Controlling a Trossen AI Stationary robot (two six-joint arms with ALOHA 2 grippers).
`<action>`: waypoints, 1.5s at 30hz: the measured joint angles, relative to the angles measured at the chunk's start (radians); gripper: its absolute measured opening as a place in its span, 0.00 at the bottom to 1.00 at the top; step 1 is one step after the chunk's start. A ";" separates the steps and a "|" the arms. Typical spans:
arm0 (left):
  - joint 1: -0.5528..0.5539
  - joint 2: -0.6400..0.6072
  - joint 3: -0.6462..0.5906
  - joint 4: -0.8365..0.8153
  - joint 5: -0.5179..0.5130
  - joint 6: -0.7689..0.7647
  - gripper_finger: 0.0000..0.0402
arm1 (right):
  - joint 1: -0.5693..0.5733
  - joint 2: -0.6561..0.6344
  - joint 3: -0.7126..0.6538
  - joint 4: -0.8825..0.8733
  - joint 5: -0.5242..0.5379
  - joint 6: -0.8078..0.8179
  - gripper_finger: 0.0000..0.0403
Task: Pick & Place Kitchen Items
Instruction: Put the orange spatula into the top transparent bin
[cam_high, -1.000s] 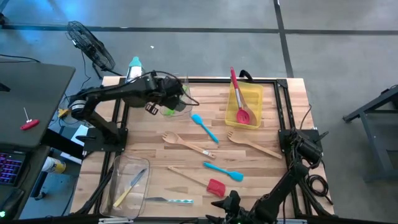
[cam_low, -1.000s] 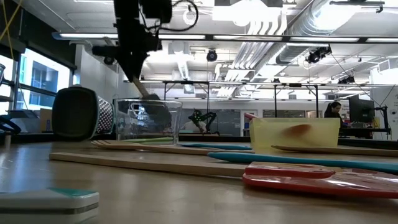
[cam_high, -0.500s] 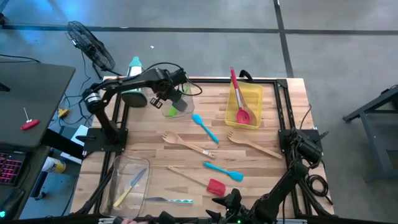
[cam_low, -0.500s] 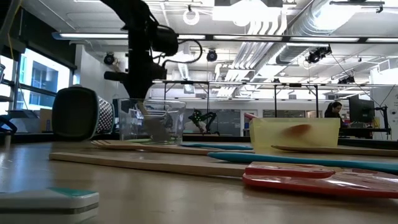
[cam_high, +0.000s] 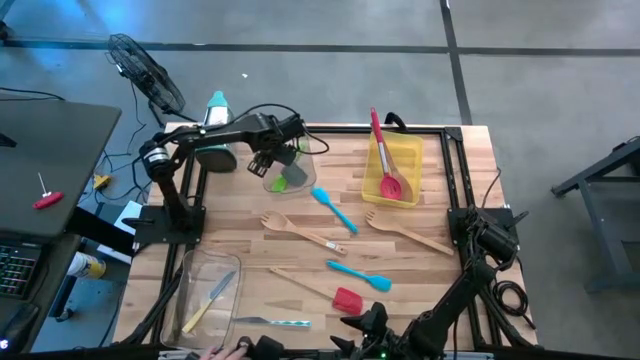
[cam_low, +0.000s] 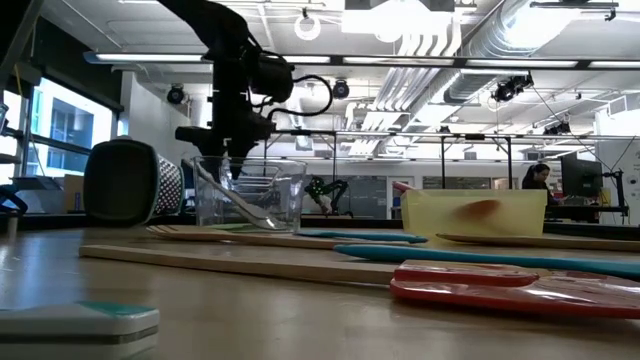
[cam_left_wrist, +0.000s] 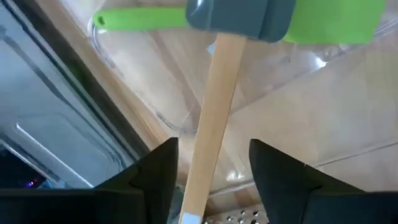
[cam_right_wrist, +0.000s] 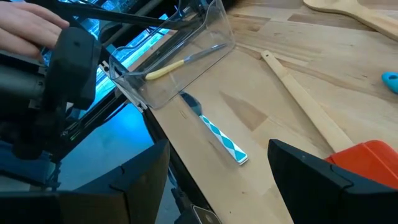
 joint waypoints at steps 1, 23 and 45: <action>0.000 0.000 0.000 0.000 -0.001 0.000 0.50 | 0.000 0.000 0.000 0.000 0.000 0.000 0.66; -0.276 -0.017 0.004 -0.062 -0.526 -0.155 0.51 | -0.007 0.000 0.000 -0.030 -0.001 -0.062 0.66; -0.831 -0.116 0.003 -0.223 0.471 -1.158 0.51 | -0.034 0.000 0.000 -0.041 -0.061 -0.353 0.66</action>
